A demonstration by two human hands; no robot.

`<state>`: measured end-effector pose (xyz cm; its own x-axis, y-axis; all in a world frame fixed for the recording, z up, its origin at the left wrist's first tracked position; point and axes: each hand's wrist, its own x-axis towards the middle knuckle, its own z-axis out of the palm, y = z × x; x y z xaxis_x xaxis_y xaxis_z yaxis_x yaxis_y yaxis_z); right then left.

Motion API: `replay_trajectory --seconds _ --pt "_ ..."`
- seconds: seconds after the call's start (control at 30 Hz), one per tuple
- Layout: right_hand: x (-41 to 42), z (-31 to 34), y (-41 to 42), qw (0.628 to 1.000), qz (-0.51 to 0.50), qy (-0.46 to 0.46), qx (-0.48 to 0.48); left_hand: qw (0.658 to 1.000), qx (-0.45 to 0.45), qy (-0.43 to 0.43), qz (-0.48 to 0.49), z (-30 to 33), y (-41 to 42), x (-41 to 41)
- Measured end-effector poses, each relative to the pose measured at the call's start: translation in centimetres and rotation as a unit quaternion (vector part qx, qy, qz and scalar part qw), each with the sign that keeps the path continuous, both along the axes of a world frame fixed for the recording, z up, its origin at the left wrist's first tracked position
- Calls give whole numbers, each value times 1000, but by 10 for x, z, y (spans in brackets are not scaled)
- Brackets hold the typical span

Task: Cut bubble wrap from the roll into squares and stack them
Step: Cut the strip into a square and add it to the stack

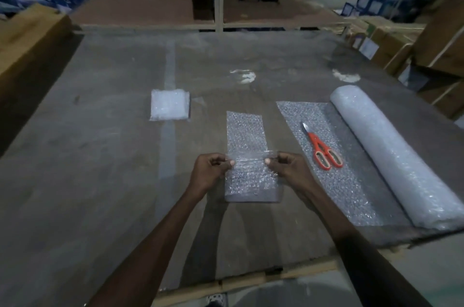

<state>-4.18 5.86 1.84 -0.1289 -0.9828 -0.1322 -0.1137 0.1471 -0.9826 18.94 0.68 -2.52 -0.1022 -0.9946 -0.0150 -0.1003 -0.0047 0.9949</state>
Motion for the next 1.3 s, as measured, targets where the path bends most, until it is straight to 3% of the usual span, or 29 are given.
replay_trajectory --seconds 0.2,0.37,0.97,1.13,1.23,1.3 --pt "-7 -3 -53 998 -61 13 12 999 -11 -28 -18 1 -55 -10" --pt "-21 -6 -111 996 -73 33 43 999 13 -36 31 3 -102 -21" --pt "-34 -40 -241 987 -98 94 90 968 -15 -249 39 -14 -224 -37" --pt "-30 -39 -222 974 -117 192 14 960 -93 -255 69 -14 -195 -40" --pt "-13 -40 -189 932 -43 356 -55 948 -143 -283 38 -20 -158 -43" --pt "2 -46 -170 910 15 406 -80 936 -170 -308 -8 -26 -135 -44"
